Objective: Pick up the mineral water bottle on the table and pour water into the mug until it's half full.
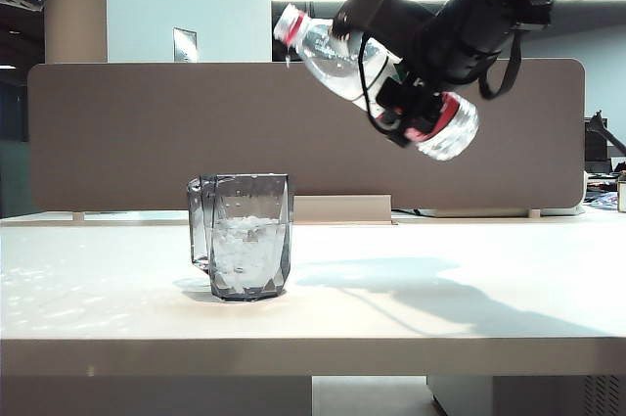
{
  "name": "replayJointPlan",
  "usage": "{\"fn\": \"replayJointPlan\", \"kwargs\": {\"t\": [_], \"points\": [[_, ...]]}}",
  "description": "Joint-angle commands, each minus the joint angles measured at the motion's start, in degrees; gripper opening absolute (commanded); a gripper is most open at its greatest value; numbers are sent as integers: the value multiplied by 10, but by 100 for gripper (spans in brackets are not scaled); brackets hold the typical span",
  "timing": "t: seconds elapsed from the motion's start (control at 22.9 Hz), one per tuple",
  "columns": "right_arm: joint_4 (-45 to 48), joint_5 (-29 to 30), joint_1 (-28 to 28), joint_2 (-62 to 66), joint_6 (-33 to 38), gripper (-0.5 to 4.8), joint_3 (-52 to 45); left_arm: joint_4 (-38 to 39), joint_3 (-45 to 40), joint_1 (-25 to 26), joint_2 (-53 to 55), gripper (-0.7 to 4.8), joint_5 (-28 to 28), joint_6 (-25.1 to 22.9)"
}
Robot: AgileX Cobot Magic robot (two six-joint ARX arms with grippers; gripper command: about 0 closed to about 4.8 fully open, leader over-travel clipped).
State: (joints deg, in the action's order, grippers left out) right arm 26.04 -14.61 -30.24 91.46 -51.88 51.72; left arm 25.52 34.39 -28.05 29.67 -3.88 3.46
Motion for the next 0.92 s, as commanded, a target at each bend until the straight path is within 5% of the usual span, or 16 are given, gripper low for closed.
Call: {"fn": "replayJointPlan", "kwargs": {"t": [0.04,0.35,0.61,0.92], "points": [[25,46,0,-5,173,202,-16,-7,2,0,-1,-5,0,0],[255,86,0,25,416,202,-166,-8,2,0,-1,-5,0,0],[395,86,-1,94,507,202,-207,-8,2,0,-1,-5,0,0],[465,88,-1,160,524,202,-207,-8,2,0,-1,-5,0,0]]}}
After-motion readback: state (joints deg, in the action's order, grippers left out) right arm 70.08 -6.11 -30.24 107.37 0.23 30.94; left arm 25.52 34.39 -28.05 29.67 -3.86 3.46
